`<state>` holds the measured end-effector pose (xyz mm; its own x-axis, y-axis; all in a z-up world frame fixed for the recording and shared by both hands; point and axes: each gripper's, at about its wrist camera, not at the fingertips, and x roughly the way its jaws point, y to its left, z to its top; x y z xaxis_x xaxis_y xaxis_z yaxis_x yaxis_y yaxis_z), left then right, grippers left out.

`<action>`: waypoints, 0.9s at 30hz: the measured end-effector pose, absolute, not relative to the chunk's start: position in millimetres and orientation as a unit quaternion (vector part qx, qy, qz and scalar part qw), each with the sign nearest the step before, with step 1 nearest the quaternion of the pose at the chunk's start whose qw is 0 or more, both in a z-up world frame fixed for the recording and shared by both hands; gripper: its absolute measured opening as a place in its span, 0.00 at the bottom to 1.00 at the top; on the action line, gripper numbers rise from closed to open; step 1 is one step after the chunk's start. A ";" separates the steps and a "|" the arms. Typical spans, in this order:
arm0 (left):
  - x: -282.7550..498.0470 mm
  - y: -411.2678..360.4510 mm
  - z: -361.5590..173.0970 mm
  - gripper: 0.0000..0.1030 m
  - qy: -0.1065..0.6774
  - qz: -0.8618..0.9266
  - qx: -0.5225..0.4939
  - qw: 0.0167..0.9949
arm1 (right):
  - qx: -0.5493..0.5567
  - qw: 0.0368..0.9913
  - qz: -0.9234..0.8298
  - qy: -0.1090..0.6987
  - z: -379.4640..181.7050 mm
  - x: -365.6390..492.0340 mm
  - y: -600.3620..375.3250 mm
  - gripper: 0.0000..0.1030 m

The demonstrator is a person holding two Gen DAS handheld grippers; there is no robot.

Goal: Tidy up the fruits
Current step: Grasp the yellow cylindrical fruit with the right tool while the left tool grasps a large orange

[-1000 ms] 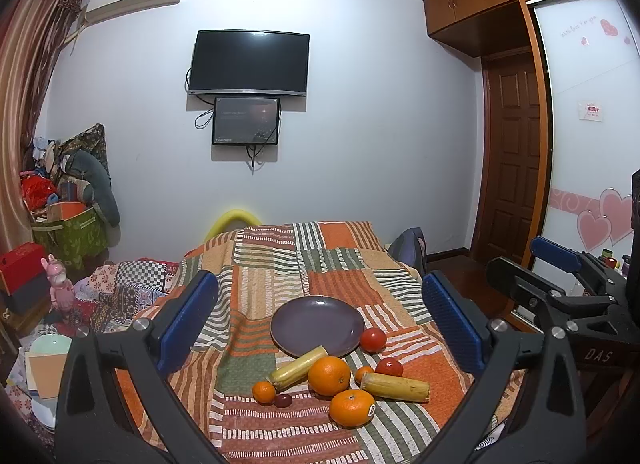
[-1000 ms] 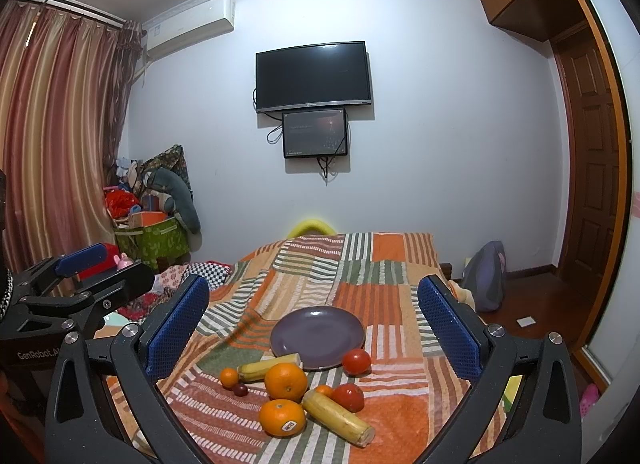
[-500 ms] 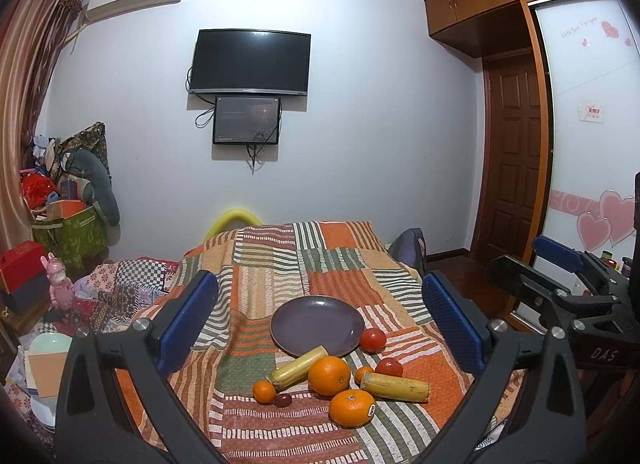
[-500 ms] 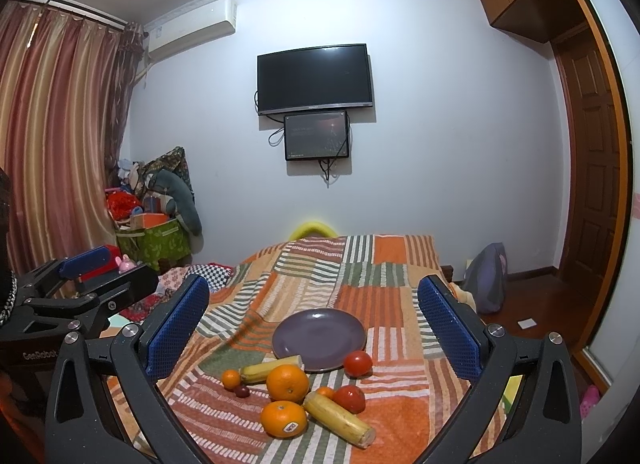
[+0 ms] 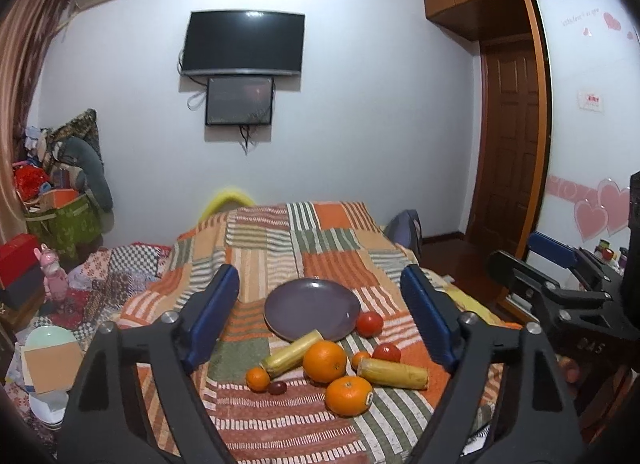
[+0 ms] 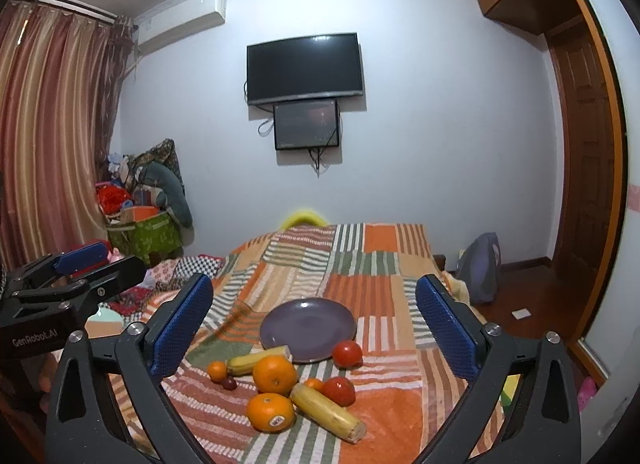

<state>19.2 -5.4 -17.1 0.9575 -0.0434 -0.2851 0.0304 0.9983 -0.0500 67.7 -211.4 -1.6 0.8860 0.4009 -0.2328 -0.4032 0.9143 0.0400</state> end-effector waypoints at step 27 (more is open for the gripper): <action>132.8 -46.6 -186.7 0.73 0.428 -0.075 -0.010 0.901 | -0.058 0.878 0.273 0.388 -144.8 152.3 -230.0 0.59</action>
<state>132.8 -46.6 -186.7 0.6227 -0.1443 -0.7690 0.1272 0.9884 -0.0825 152.3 -230.0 -144.8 0.5493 0.4341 -0.7140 -0.5245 0.8443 0.1099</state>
